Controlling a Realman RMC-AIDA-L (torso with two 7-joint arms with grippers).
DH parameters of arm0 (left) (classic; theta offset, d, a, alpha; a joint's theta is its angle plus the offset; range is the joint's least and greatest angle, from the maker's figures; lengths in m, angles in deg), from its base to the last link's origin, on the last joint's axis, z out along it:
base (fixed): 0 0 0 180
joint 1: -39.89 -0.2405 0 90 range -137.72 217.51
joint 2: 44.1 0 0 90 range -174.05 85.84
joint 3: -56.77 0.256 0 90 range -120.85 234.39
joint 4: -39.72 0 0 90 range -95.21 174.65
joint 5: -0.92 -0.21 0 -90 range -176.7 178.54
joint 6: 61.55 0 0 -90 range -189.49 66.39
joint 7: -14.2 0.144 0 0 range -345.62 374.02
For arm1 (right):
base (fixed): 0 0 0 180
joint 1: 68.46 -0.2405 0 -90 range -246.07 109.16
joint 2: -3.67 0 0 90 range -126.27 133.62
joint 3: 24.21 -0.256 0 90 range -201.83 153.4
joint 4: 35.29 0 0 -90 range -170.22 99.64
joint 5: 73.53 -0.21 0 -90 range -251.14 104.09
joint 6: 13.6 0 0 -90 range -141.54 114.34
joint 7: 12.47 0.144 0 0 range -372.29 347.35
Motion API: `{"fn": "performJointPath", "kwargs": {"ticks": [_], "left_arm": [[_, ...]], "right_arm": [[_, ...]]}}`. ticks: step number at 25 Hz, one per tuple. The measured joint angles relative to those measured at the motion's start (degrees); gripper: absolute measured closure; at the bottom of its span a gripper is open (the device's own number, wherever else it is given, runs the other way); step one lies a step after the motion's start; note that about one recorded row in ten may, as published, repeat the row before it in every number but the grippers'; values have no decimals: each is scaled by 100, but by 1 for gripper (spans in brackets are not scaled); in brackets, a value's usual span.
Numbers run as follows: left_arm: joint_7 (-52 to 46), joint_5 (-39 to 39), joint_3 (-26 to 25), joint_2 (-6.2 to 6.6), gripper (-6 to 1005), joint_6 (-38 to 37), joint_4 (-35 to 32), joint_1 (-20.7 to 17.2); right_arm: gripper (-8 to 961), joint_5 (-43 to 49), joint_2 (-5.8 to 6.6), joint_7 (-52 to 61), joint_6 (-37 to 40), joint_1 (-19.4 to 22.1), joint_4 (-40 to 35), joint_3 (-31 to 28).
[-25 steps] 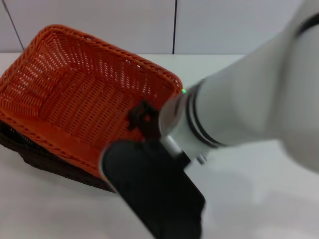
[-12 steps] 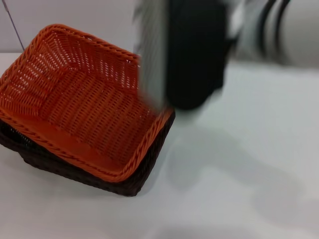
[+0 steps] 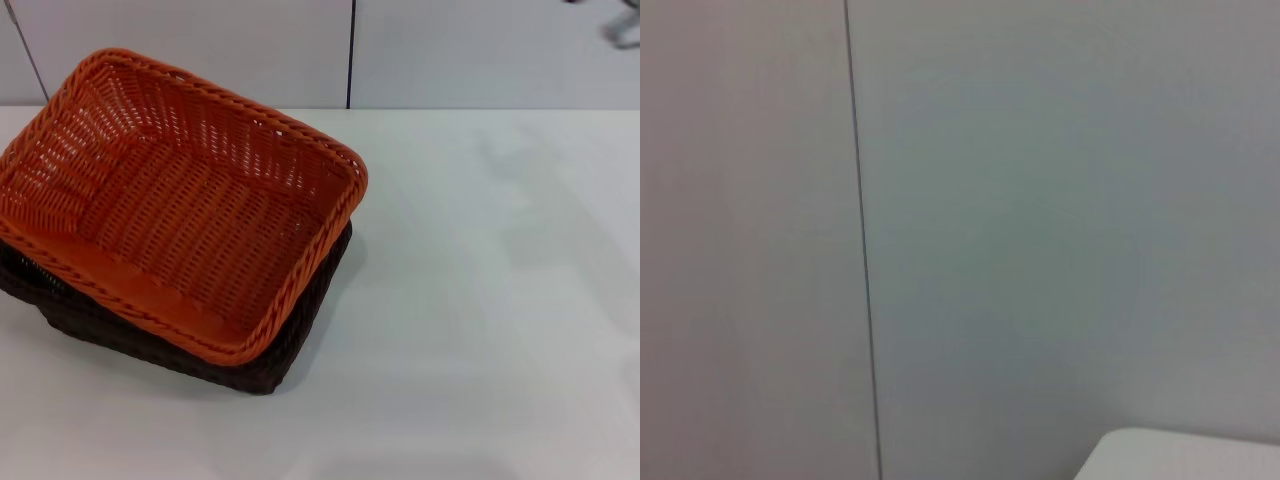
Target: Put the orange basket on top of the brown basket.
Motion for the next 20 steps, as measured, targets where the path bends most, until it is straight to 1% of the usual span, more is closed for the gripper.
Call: {"fn": "performJointPath", "kwargs": {"ticks": [1,2,3,8,9,10,11,14,16,20], "left_arm": [[0,0,0,0,361,0,0,0],[-11,0,0,0,361,-8,8,0],[-14,-1,0,0,361,-26,14,0],[-24,-1,0,-8,362,-141,34,0],[-25,-1,0,-9,362,-175,36,0],[-25,-2,0,-9,362,-196,37,0],[-26,1,0,-9,362,-233,38,0],[-29,7,0,-9,361,-359,44,0],[-33,3,0,-7,361,-431,61,-5],[-48,1,1,0,361,-517,104,-35]], "right_arm": [[396,0,0,0,0,0,0,0],[396,-231,11,0,-363,40,267,-60],[395,-556,21,-2,-931,120,725,-123],[395,-1268,14,137,-3374,387,2413,20],[395,-1387,14,269,-3684,406,2682,58],[395,-1631,22,724,-4206,412,3213,87],[395,-1631,22,724,-4206,412,3213,87],[395,-1871,38,1551,-4898,328,4127,60],[394,-1948,34,1940,-5575,220,4845,63],[394,-2192,10,2020,-6729,87,5960,248]]}}
